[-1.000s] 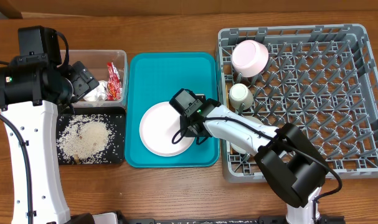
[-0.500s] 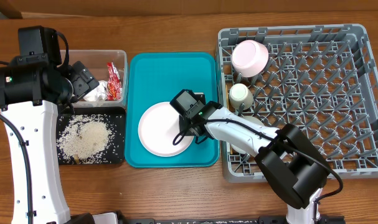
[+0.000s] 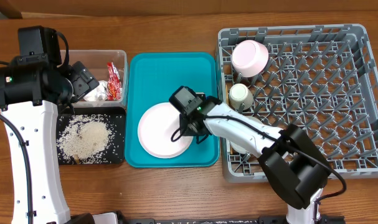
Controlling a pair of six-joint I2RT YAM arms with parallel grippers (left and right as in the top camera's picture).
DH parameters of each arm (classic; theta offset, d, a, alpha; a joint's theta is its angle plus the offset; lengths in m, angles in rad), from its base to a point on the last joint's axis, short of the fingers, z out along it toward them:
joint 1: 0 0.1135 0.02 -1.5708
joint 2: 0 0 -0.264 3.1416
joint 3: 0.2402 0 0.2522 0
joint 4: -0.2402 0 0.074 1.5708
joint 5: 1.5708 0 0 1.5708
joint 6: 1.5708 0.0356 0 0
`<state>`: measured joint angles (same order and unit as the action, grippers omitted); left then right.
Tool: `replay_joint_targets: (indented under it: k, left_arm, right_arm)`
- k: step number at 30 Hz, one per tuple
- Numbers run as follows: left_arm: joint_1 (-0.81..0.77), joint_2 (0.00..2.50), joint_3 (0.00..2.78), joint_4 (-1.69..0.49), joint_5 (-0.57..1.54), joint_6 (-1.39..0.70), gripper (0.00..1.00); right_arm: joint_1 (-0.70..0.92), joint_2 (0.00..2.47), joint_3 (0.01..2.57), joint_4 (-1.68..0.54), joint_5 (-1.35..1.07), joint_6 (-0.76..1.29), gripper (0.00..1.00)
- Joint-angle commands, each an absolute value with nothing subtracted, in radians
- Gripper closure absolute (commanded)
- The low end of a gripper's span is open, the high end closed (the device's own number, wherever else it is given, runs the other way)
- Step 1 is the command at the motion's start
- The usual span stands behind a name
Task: Sort waste into correct bins and load items into the dishwasher
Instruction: 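Carry the tilted pink plate into the gray rack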
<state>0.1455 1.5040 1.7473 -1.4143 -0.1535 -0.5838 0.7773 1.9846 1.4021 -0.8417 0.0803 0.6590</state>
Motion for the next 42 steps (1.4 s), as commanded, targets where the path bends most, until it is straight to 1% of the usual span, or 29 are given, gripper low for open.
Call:
replay_joint_targets:
  k: [1,5,9,13,17,19,20,27,38,42]
  left_arm:
    - [0.144,1.505,1.749,-1.414,-0.157,-0.572,0.0]
    - [0.144,1.505,1.75,-1.414,-0.157,-0.572,0.0]
    - [0.144,1.505,1.749,-1.414,-0.157,-0.572,0.0]
    - [0.144,1.505,1.749,-1.414,-0.156,-0.572,0.0]
    - [0.144,1.505,1.75,-1.414,-0.157,-0.572,0.0]
    - [0.144,1.505,1.749,-1.414,-0.157,-0.572,0.0]
    - [0.144,1.505,1.75,-1.414,-0.156,-0.572,0.0]
    - [0.144,1.505,1.749,-1.414,-0.157,-0.572,0.0]
    - [0.144,1.505,1.749,-1.414,-0.157,-0.572,0.0]
    - [0.144,1.505,1.749,-1.414,-0.157,-0.572,0.0]
  right_arm:
    - [0.76,1.883,1.523,-0.932,0.215,0.616,0.96]
    - [0.76,1.803,1.639,-1.098,0.418,0.567,0.96]
    - [0.75,1.711,1.729,-1.286,0.708,0.568,0.96]
    - [0.722,1.641,1.736,-1.457,1.006,0.569,0.96]
    - [0.655,1.622,1.736,-1.619,1.161,0.569,0.96]
    - [0.596,1.624,1.734,-1.653,1.176,0.576,0.96]
    - [0.541,1.627,1.734,-1.651,1.148,0.576,0.96]
    - [0.398,1.633,1.671,-1.596,1.12,0.576,0.96]
    - [0.386,1.634,1.485,-1.444,1.117,0.575,0.96]
    - [0.387,1.634,1.421,-1.375,1.078,0.571,0.96]
